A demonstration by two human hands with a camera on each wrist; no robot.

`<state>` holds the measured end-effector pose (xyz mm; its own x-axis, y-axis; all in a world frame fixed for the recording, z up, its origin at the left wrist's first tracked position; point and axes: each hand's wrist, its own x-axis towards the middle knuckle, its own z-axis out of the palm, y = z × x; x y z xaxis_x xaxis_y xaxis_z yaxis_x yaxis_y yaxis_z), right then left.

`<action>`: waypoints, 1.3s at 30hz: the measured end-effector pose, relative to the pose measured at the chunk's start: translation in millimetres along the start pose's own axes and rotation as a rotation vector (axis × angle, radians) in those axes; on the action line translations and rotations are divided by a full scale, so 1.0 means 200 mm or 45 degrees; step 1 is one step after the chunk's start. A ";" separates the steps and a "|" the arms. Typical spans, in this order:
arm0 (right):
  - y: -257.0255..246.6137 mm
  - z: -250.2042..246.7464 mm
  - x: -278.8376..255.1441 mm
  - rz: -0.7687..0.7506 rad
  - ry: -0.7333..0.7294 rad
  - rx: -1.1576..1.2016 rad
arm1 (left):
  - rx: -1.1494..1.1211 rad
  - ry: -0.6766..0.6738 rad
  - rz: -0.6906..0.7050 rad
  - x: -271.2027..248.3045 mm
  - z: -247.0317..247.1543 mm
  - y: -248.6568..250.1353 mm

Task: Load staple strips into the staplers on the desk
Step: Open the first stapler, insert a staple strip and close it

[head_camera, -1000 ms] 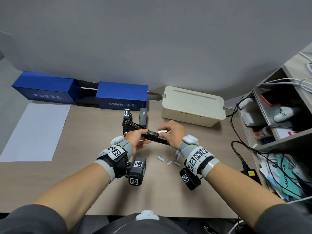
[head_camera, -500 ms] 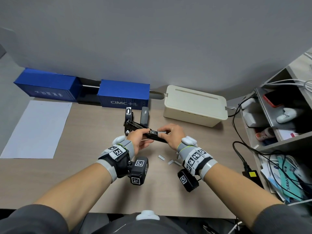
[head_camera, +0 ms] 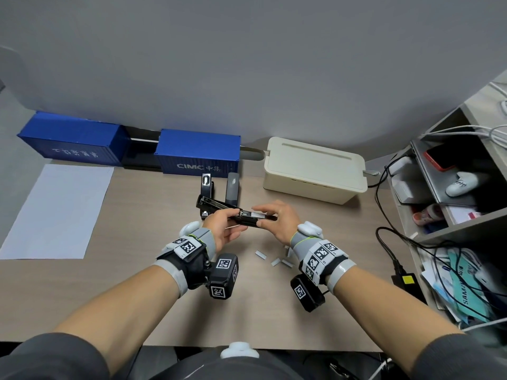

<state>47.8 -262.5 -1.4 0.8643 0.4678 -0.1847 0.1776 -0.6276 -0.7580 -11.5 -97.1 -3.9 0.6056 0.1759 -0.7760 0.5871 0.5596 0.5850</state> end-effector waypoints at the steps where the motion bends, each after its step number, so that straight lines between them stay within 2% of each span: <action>1: 0.00 0.00 0.00 -0.027 -0.002 0.000 | 0.000 -0.002 0.000 0.00 0.00 0.00; 4: 0.01 -0.01 0.00 -0.075 0.004 -0.009 | 0.008 -0.013 -0.006 0.00 0.01 0.01; 13: 0.02 -0.05 0.01 -0.065 0.009 0.018 | 0.022 -0.004 -0.012 0.02 0.02 0.02; 18: 0.00 -0.04 0.04 -0.092 -0.061 -0.042 | 0.071 -0.013 -0.017 0.03 0.03 0.03; 39: 0.03 -0.06 0.05 -0.043 0.054 -0.085 | 0.077 0.002 -0.031 0.03 -0.02 0.06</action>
<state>62.5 -269.3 1.0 0.8763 0.4633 -0.1318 0.2366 -0.6524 -0.7200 -3.4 -86.4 -2.4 0.5898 0.1644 -0.7906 0.6331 0.5137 0.5791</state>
